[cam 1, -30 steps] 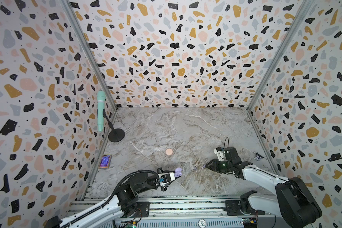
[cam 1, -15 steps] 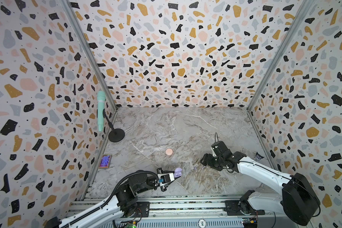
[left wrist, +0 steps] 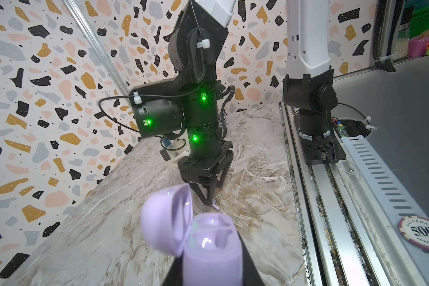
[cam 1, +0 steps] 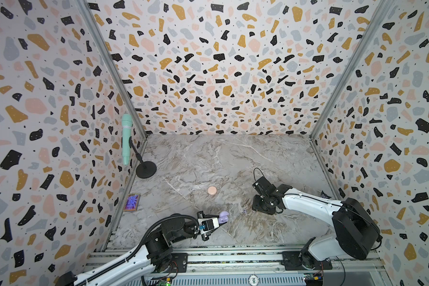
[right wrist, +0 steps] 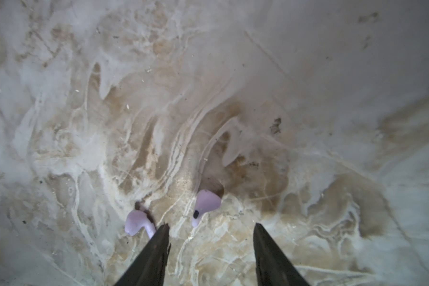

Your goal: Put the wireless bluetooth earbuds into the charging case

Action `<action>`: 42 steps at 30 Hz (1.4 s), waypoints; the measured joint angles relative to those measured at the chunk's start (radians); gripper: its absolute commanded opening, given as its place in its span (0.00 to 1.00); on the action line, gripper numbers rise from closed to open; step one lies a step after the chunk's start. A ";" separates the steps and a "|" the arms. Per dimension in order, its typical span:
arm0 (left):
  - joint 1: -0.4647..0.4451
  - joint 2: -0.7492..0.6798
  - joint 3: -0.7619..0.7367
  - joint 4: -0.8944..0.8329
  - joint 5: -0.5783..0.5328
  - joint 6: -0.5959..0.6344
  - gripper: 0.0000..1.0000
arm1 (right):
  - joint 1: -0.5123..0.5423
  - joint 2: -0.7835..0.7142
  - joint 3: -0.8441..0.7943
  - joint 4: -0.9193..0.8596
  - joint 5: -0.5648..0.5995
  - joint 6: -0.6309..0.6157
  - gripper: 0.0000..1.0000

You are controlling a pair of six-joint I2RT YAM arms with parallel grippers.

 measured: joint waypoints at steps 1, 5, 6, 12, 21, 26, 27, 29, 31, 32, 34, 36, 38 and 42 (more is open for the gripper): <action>0.000 0.001 0.000 -0.002 0.000 0.000 0.00 | 0.000 0.005 0.000 0.000 0.002 0.000 0.49; 0.000 0.005 0.000 -0.004 0.000 0.000 0.00 | 0.000 0.011 0.000 0.006 0.005 -0.002 0.42; 0.000 0.005 0.000 -0.004 0.000 0.000 0.00 | 0.000 0.013 0.000 0.008 0.005 -0.004 0.41; 0.000 0.005 0.000 -0.004 0.000 0.000 0.00 | 0.000 0.039 0.000 0.017 0.005 -0.023 0.37; -0.005 0.005 0.000 -0.004 0.000 0.000 0.00 | 0.000 0.059 0.013 0.019 0.009 -0.041 0.34; -0.005 0.005 0.000 -0.004 0.000 0.000 0.00 | 0.000 0.068 0.016 0.031 0.010 -0.047 0.31; -0.005 0.005 0.000 -0.005 0.000 0.000 0.00 | 0.000 0.068 0.016 0.031 0.011 -0.049 0.31; -0.006 0.005 0.000 -0.005 0.000 0.000 0.00 | 0.000 0.071 0.016 0.033 0.013 -0.052 0.31; -0.006 0.005 0.000 -0.006 0.000 0.000 0.00 | 0.000 0.076 0.016 0.033 0.016 -0.054 0.30; -0.006 0.005 0.000 -0.007 0.000 0.000 0.00 | 0.000 0.078 0.016 0.033 0.017 -0.056 0.29; -0.006 0.005 0.000 -0.010 0.000 0.000 0.00 | 0.000 0.084 0.016 0.034 0.019 -0.060 0.28; -0.006 0.005 0.000 -0.011 0.000 0.000 0.00 | 0.000 0.085 0.018 0.037 0.021 -0.064 0.28; -0.006 0.005 0.000 -0.011 0.000 0.000 0.00 | 0.000 0.087 0.018 0.042 0.023 -0.066 0.26; -0.006 0.005 0.000 -0.011 0.000 0.000 0.00 | 0.000 0.090 0.018 0.048 0.024 -0.069 0.24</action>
